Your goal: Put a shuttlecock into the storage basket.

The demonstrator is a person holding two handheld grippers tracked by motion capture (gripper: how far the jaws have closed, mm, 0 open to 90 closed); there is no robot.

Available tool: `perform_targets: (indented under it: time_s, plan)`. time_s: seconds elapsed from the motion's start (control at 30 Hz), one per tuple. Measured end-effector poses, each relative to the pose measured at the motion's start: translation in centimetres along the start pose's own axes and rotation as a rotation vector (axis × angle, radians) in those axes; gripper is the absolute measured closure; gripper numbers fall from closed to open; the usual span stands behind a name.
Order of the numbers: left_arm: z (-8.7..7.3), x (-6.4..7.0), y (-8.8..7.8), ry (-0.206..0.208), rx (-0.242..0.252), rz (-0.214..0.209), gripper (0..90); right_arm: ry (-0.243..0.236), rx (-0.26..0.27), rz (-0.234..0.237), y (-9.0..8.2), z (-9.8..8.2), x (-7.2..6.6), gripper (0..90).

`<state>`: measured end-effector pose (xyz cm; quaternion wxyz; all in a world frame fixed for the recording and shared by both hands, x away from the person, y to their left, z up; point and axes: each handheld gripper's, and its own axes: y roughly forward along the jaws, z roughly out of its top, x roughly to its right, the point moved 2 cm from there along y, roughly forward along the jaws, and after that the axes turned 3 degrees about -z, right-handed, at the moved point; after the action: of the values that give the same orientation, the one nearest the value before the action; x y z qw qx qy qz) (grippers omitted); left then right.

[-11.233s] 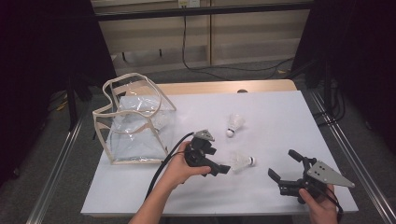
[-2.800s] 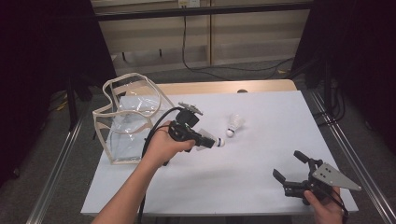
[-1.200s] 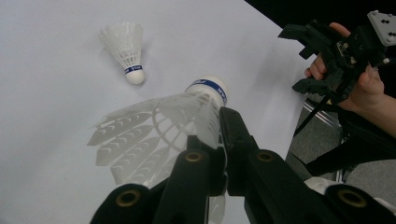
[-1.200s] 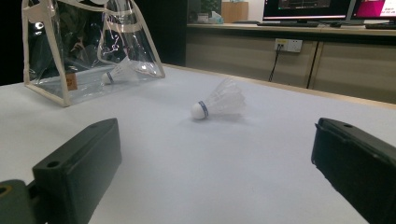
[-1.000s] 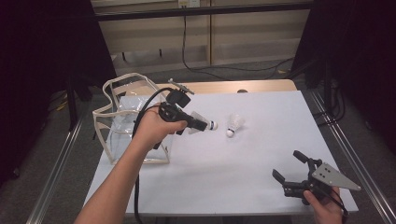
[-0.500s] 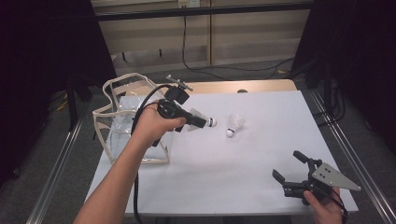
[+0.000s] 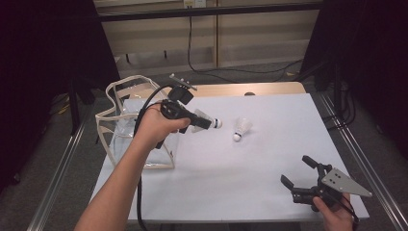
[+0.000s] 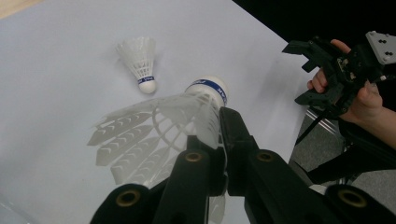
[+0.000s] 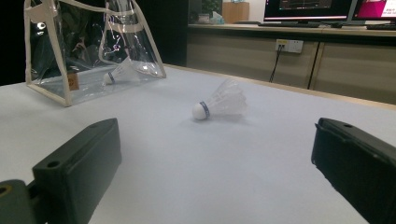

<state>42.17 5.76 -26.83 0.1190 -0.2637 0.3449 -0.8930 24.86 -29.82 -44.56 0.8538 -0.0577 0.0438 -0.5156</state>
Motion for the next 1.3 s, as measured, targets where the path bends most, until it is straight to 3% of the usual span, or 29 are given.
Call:
perform_targets:
  time_s: [1.3]
  plan:
    - [0.7,-0.9,-2.0,-0.023,0.033,0.039,89.2,0.005,0.002,0.002,0.1,0.0,0.0,1.4]
